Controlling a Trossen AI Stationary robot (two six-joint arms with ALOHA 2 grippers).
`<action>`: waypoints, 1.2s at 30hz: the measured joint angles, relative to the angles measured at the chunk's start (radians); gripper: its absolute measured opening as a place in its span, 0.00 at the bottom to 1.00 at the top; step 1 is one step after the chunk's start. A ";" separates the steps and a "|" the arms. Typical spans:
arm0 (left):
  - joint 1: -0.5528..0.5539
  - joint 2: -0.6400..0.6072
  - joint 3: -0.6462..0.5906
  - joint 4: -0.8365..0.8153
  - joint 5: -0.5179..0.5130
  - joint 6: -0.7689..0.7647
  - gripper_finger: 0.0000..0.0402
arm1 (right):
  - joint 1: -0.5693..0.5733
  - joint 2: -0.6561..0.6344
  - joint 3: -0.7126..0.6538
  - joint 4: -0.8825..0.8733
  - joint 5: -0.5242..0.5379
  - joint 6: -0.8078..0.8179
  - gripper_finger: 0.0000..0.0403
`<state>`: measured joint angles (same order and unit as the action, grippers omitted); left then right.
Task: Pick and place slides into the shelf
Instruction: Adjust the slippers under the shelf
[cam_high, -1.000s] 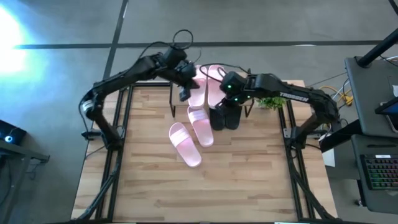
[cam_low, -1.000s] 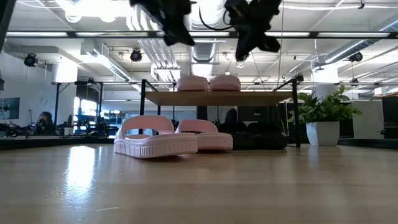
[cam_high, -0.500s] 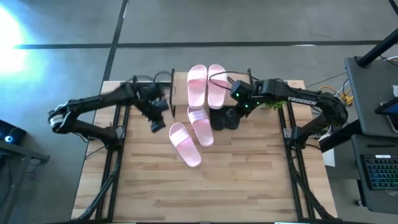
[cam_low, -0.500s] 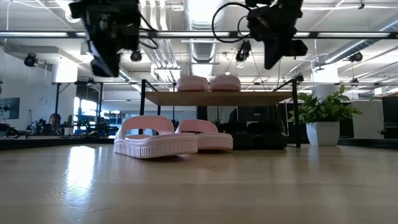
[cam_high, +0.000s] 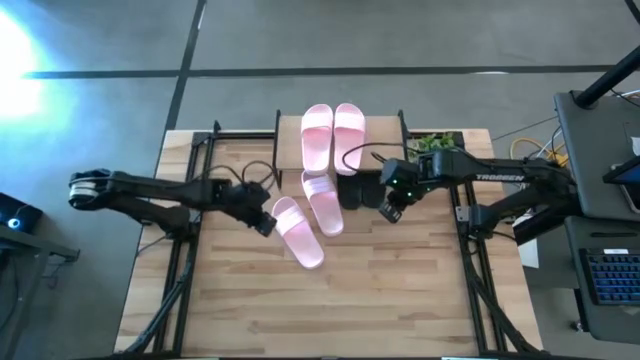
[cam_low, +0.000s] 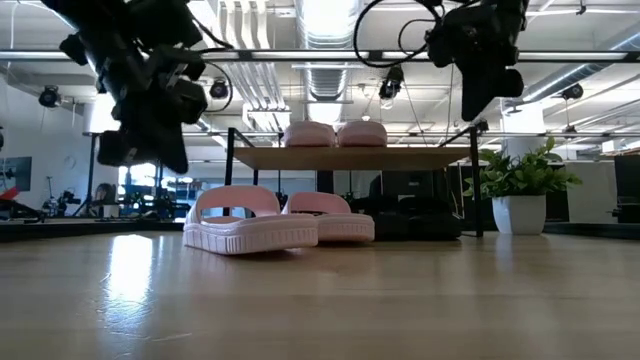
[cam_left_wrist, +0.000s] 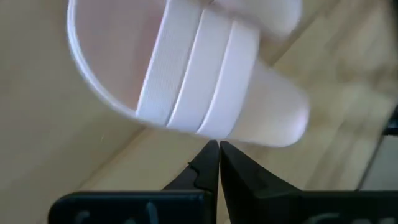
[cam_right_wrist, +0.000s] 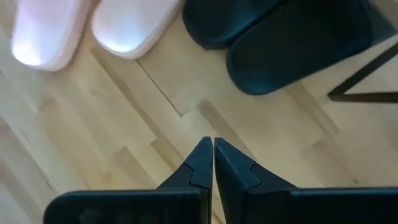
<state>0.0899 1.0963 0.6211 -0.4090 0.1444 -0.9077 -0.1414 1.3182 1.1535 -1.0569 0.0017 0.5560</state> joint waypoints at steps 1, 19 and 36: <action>-0.015 0.012 -0.003 0.000 -0.012 -0.010 0.00 | 0.000 -0.012 -0.009 0.015 0.001 0.000 0.02; -0.019 0.391 -0.001 0.379 -0.117 -0.090 0.00 | -0.003 -0.059 -0.071 0.070 0.131 -0.008 0.02; -0.130 0.223 0.092 0.255 -0.248 -0.223 0.00 | -0.004 -0.061 -0.073 0.016 0.100 -0.061 0.02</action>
<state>-0.0403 1.3193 0.7128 -0.1537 -0.1034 -1.1309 -0.1454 1.2575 1.0804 -1.0404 0.1017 0.4948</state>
